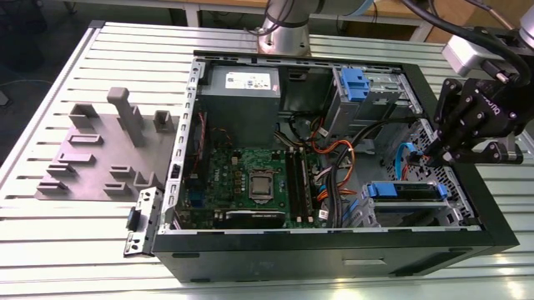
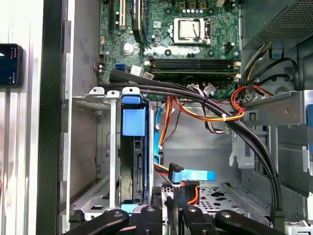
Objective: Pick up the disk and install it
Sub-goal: 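Insert the first disk wire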
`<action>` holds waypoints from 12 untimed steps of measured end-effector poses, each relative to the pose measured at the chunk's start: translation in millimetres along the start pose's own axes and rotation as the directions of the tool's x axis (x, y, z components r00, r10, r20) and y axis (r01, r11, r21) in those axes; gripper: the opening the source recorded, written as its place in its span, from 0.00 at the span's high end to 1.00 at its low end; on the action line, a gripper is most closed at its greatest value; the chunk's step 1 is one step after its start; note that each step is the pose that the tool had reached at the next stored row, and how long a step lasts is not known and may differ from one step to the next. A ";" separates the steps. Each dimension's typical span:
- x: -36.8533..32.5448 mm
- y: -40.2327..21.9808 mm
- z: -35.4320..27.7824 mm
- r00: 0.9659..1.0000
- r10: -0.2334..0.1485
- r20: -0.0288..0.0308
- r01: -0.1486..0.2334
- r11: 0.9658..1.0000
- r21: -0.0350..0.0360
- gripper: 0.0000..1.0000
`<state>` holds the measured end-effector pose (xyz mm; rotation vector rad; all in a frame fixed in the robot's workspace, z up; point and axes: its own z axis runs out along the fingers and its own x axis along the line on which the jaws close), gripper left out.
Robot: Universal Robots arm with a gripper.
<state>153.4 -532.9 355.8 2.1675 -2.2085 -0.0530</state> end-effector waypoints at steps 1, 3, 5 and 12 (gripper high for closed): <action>-0.6 -0.4 0.8 1.000 -0.001 -0.001 0.001 1.000 0.000 0.76; -3.1 -1.0 2.2 1.000 -0.001 -0.001 0.001 1.000 -0.001 0.76; -5.6 -1.6 3.5 1.000 -0.001 -0.001 0.001 1.000 -0.002 0.76; -10.4 -5.9 6.8 1.000 -0.002 -0.011 0.002 1.000 -0.003 0.63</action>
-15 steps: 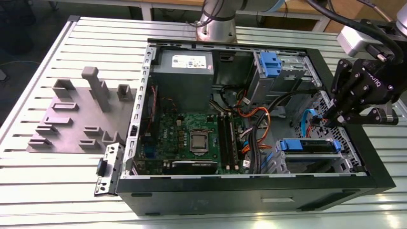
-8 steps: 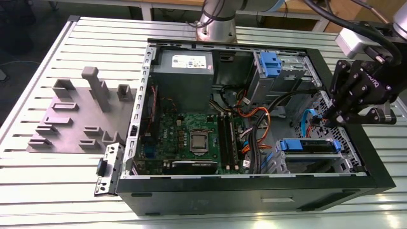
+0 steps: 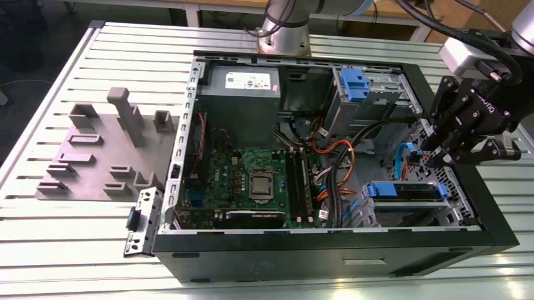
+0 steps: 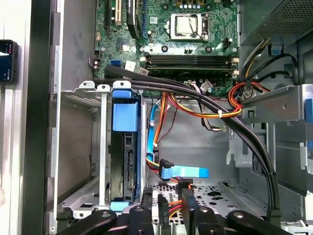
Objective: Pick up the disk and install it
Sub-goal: 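Insert the first disk wire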
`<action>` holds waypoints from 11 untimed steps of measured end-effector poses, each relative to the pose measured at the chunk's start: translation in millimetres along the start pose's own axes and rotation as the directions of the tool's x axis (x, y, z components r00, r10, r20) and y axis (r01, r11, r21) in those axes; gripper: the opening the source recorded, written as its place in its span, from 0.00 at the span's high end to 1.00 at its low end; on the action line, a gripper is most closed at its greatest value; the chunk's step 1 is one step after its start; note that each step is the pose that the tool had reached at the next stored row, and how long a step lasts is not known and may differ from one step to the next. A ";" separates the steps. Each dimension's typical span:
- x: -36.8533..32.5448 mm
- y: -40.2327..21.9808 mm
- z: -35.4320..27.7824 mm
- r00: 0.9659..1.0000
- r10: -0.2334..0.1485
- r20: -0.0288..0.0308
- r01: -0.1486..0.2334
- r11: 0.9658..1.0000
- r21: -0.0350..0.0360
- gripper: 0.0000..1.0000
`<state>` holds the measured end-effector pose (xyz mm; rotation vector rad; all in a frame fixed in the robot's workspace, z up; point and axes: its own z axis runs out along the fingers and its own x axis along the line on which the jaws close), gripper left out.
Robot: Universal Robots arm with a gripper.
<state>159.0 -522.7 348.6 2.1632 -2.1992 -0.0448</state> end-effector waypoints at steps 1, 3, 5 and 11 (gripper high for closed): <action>-0.2 -0.7 0.2 1.000 0.000 -0.005 0.000 1.000 0.000 0.63; -0.7 -1.7 1.0 1.000 0.000 -0.019 0.000 1.000 0.000 0.63; -1.5 -2.6 2.7 1.000 0.000 -0.024 0.000 1.000 0.000 0.63; -3.8 -3.5 5.7 1.000 -0.002 -0.024 0.002 1.000 0.000 0.63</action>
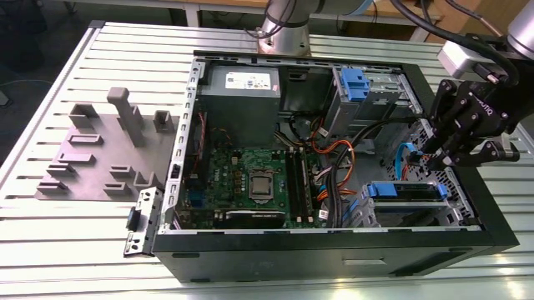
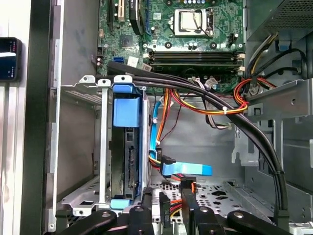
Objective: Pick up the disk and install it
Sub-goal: 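Insert the first disk wire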
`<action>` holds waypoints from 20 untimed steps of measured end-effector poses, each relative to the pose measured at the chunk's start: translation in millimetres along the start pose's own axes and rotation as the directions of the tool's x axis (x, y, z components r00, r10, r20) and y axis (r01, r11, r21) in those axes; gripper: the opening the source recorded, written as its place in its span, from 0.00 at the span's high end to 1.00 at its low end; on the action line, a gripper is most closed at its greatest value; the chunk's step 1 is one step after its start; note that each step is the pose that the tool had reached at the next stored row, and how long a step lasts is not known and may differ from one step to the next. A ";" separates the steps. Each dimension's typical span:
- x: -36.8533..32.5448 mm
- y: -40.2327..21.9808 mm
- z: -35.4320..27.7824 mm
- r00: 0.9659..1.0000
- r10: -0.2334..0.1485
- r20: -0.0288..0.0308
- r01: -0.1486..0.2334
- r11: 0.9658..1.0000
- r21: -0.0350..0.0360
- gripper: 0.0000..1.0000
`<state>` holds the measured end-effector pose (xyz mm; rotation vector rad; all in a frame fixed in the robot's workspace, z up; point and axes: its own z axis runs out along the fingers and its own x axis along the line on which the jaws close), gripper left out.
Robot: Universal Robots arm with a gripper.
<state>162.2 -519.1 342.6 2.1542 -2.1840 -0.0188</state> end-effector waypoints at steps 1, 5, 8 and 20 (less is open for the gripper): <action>-0.1 0.0 0.1 1.000 0.000 -0.001 0.000 1.000 0.000 0.64; -0.2 -0.1 0.4 1.000 0.001 -0.011 -0.001 1.000 0.000 0.77; -0.2 -0.2 0.5 1.000 0.001 -0.017 -0.001 1.000 0.000 0.84; 0.1 16.4 1.7 1.000 0.003 -0.024 -0.002 0.999 0.034 0.84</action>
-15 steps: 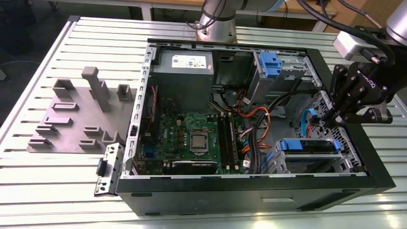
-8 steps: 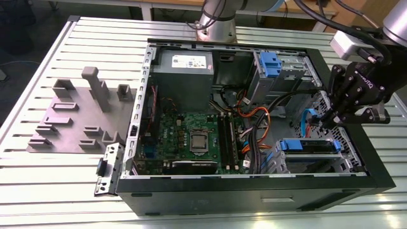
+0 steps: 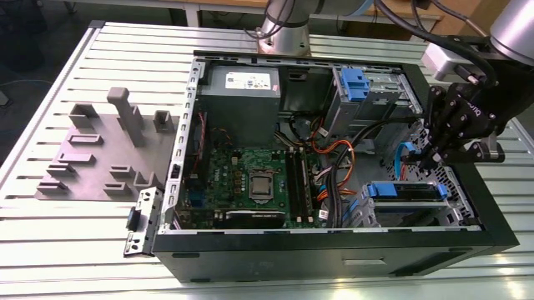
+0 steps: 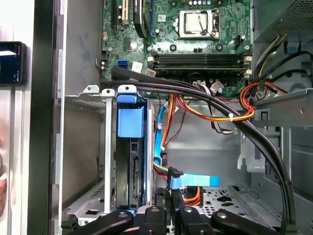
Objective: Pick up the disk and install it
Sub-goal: 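Insert the first disk wire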
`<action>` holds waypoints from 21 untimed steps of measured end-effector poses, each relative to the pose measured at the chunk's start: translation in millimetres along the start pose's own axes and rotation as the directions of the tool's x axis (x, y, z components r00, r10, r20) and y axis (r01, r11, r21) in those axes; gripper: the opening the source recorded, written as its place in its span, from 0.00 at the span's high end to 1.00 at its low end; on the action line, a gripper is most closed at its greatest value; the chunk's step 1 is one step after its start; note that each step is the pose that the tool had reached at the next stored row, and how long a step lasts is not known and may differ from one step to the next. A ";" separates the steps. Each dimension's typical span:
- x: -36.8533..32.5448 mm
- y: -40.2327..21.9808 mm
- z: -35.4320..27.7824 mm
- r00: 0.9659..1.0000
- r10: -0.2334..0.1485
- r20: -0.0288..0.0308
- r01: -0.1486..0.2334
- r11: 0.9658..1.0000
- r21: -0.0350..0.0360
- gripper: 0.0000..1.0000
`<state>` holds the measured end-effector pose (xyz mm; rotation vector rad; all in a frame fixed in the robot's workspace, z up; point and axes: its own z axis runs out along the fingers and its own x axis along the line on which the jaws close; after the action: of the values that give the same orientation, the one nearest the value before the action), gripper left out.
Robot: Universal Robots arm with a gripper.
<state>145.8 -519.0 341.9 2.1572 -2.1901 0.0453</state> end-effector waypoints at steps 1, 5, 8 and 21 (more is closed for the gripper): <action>0.0 1.5 0.1 1.000 0.001 0.000 -0.001 1.000 0.010 0.84; 0.1 3.0 0.2 1.000 0.001 0.000 -0.001 1.000 0.020 0.84; 0.2 3.2 0.1 1.000 0.002 0.000 -0.002 1.000 0.021 0.84; 10.3 17.3 1.2 1.000 0.006 0.002 -0.006 0.996 0.089 0.84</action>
<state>128.3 -529.0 341.8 2.1963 -2.2365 0.1442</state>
